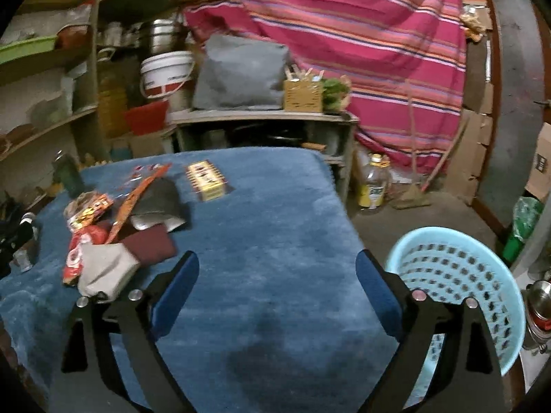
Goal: Collect trash
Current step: 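Return to the table and grasp the white cloth with the right tool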
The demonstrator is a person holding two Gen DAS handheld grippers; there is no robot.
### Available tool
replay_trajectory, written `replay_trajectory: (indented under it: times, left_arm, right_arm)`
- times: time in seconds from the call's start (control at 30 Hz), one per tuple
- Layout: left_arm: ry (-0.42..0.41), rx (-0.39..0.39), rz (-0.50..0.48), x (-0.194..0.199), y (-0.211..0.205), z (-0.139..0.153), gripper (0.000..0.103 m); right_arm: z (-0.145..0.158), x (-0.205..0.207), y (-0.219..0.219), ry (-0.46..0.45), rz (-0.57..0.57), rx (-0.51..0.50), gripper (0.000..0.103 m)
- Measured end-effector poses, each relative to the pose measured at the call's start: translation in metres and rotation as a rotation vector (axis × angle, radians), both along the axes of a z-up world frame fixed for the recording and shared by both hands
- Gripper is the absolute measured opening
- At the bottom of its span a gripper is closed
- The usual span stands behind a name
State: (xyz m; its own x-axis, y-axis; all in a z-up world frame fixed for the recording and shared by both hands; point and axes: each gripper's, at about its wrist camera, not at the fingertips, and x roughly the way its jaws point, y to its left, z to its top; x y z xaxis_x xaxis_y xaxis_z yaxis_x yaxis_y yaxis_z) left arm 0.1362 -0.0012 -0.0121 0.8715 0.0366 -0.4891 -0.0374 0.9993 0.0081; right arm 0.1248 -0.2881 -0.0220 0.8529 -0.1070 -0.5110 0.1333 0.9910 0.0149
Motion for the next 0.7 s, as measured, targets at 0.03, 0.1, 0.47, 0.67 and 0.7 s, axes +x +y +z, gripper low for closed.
replay_trajectory:
  times: [0.03,0.1,0.47,0.67,0.7]
  left_arm:
    - [0.002,0.007,0.021,0.0,0.007,-0.001,0.098]
    - [0.012,0.015,0.063,0.001,0.02,-0.004,0.098]
    - [0.065,-0.002,0.074,0.007,0.054,-0.015,0.098]
    - [0.069,-0.004,0.082,0.008,0.062,-0.016,0.098]
    - [0.069,-0.003,0.083,0.008,0.062,-0.016,0.098]
  right_arm:
    - [-0.001,0.003,0.006,0.006,0.009,0.0,0.093]
    - [-0.006,0.006,0.021,0.02,0.028,0.001,0.093]
    - [-0.016,0.019,0.07,0.062,0.053,-0.041,0.094]
    - [-0.019,0.02,0.087,0.077,0.071,-0.077,0.095]
    - [-0.02,0.019,0.089,0.074,0.072,-0.086,0.096]
